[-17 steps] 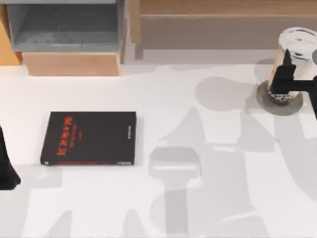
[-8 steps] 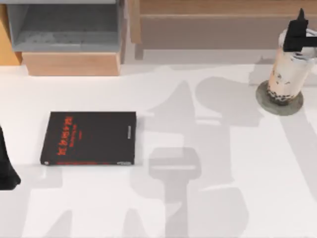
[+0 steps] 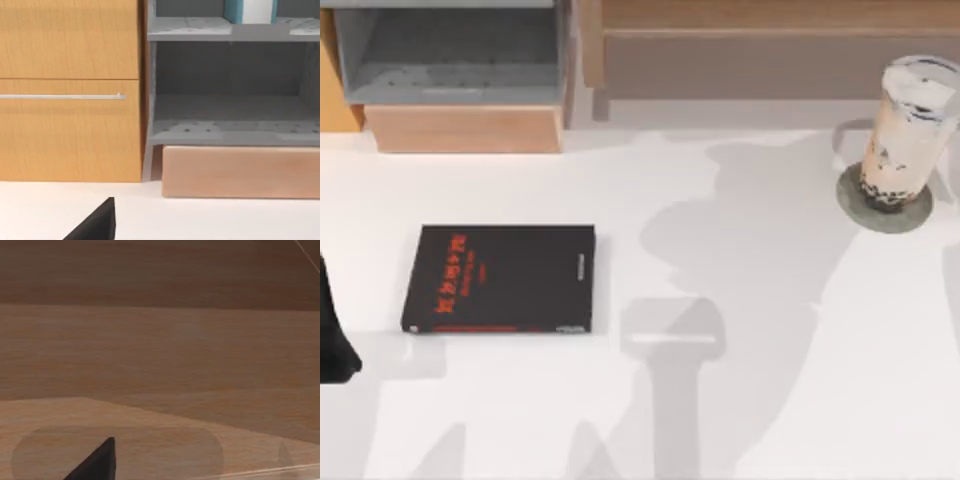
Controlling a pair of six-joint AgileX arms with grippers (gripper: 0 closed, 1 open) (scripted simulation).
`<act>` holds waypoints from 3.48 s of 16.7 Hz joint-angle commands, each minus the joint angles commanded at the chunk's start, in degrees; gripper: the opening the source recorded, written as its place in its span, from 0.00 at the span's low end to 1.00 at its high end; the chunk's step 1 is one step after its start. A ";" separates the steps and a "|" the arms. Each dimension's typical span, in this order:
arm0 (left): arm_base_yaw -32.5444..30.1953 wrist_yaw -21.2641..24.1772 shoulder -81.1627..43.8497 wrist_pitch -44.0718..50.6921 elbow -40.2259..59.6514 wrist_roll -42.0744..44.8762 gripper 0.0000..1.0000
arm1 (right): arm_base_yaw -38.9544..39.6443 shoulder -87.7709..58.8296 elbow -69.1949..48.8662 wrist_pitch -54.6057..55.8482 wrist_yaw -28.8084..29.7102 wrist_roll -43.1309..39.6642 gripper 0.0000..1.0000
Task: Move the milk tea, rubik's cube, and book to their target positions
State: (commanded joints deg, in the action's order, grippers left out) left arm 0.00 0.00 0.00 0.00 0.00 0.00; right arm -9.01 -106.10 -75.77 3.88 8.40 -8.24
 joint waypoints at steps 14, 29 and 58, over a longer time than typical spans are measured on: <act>0.00 0.00 0.00 0.00 0.00 0.00 1.00 | -21.28 -10.09 -19.58 -71.66 -8.11 -5.98 1.00; 0.00 0.00 0.00 0.00 0.00 0.00 1.00 | -21.56 -13.02 -10.83 -61.34 -8.28 -5.89 1.00; 0.00 0.00 0.00 0.00 0.00 0.00 1.00 | -21.57 -13.11 -10.69 -61.11 -8.26 -5.87 0.00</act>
State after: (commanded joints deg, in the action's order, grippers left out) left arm 0.00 0.00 0.00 0.00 0.00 0.00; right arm -30.58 -119.21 -86.46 -57.23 0.15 -14.11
